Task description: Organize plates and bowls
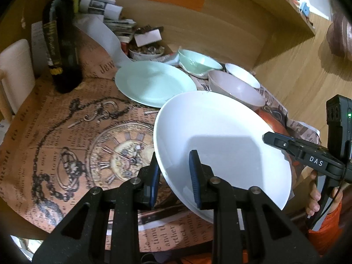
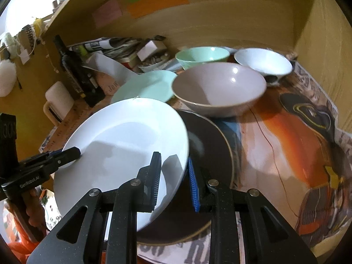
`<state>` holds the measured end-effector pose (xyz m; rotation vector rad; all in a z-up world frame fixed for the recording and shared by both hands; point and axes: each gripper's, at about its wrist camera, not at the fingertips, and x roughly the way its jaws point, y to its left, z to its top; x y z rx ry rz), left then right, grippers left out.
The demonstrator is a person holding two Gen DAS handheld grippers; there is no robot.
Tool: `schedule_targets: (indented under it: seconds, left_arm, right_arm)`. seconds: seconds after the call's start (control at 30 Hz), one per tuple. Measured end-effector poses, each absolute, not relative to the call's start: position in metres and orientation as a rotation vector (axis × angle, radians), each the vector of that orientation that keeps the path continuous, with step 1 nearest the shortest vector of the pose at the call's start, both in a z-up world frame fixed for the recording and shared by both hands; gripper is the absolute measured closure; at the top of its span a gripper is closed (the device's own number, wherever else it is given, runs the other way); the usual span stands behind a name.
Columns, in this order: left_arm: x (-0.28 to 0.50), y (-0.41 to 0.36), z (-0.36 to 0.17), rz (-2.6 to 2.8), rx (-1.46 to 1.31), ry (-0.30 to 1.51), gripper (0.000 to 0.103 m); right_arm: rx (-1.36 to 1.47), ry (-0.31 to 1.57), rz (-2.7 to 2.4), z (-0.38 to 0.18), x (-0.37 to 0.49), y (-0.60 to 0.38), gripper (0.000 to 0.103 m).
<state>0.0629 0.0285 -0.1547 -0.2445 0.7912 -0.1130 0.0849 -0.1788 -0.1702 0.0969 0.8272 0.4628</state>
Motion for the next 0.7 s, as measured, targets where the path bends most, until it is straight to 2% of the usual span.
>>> schedule_targets:
  seconds: [0.7]
  left_arm:
    - [0.088, 0.003, -0.173, -0.145, -0.199, 0.861, 0.076]
  right_arm:
    - [0.162, 0.881, 0.403, -0.189, 0.091, -0.204, 0.081]
